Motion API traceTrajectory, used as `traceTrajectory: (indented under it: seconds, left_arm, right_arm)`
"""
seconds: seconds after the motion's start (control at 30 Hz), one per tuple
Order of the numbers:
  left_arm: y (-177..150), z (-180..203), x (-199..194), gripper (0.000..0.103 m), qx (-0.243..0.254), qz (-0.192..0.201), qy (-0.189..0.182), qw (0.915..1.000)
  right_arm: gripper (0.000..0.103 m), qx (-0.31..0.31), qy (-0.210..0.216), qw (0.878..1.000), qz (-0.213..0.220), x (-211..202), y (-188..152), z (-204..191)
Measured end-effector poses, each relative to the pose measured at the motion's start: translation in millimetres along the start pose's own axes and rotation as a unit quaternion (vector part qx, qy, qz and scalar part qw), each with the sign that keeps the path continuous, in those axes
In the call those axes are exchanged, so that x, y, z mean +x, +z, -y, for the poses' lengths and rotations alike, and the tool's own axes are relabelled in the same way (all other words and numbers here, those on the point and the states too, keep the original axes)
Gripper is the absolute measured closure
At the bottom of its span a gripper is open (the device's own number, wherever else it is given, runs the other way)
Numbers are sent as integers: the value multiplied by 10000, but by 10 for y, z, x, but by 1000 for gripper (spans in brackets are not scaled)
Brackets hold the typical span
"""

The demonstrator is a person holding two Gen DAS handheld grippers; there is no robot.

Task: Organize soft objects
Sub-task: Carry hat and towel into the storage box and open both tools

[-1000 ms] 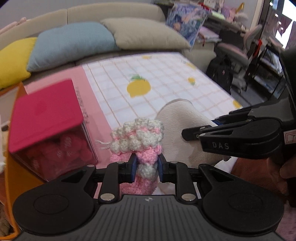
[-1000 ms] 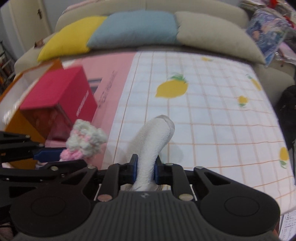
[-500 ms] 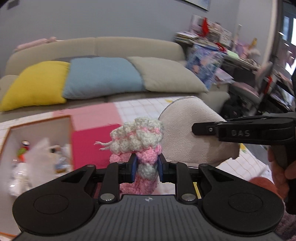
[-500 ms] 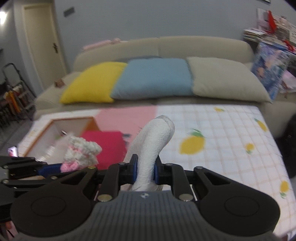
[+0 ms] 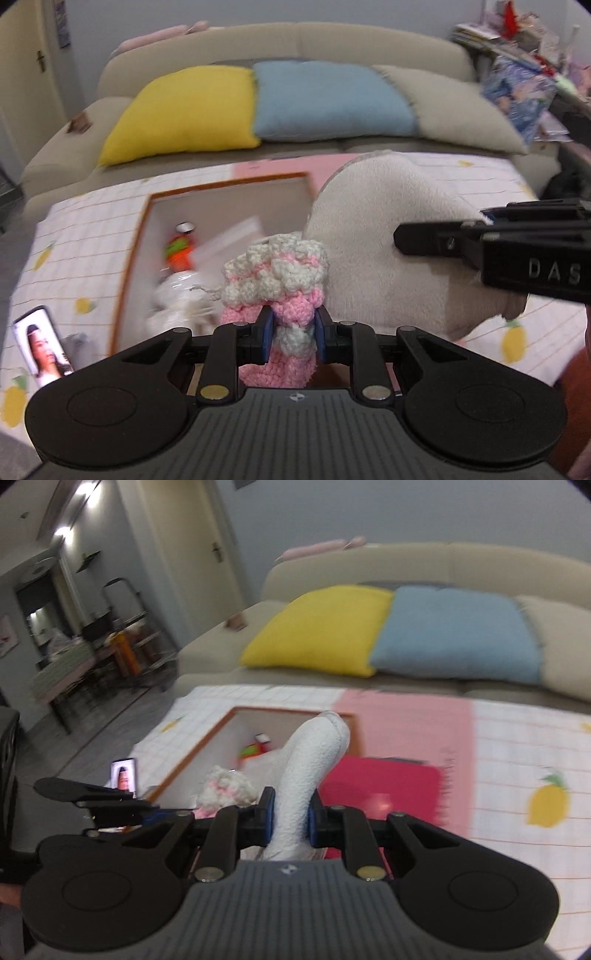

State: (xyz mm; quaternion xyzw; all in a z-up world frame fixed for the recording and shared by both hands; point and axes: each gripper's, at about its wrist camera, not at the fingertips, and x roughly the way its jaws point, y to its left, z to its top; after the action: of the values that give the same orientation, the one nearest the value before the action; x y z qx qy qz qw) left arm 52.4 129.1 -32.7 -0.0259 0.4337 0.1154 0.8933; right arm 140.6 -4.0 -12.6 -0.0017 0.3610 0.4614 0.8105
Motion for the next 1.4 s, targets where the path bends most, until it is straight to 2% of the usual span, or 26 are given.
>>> traceTrajectory:
  seconds: [0.13,0.3,0.43,0.77,0.9,0.97,1.03,1.2,1.27,1.4]
  left_arm:
    - [-43,-318,61,77,158,-450,168,9987]
    - [-114,-493,294,76,460,-1060,287,9929]
    - [-193,-543,496,74,644,-1505,164,9864]
    - [-174,-574,682,65,721,-1805,94,9809]
    - [-142,-609,674,51,546,-1799,70,9821]
    - [-136,-616,626,45,519,-1722,86,9837]
    - [-115,-613,550,38,519,-1617,155,9854]
    - [31,-576,338,33,569,-1229,211,9906]
    - [109,-541,226,33,597,-1041,221,9925]
    - [265,-448,-34,33,638,-558,217,9962]
  right_arm:
    - [88,-243,301,9989,-265,356,-12,-187]
    - [88,-364,555,9948,-769,712,-148,-292]
    - [87,-563,589,9904,-1118,903,-266,-336]
    - [87,-1387,317,9803,-1369,1121,-366,-389]
    - [80,-1746,159,9758,-1308,1096,-421,-455]
    - [70,-1772,87,9766,-1217,1047,-415,-447]
    - [65,-1745,61,9785,-1097,986,-389,-426]
    - [53,-1618,-34,9840,-748,790,-270,-368]
    - [44,-1571,-107,9860,-553,665,-195,-349]
    - [39,-1480,-302,9884,-133,345,-17,-300]
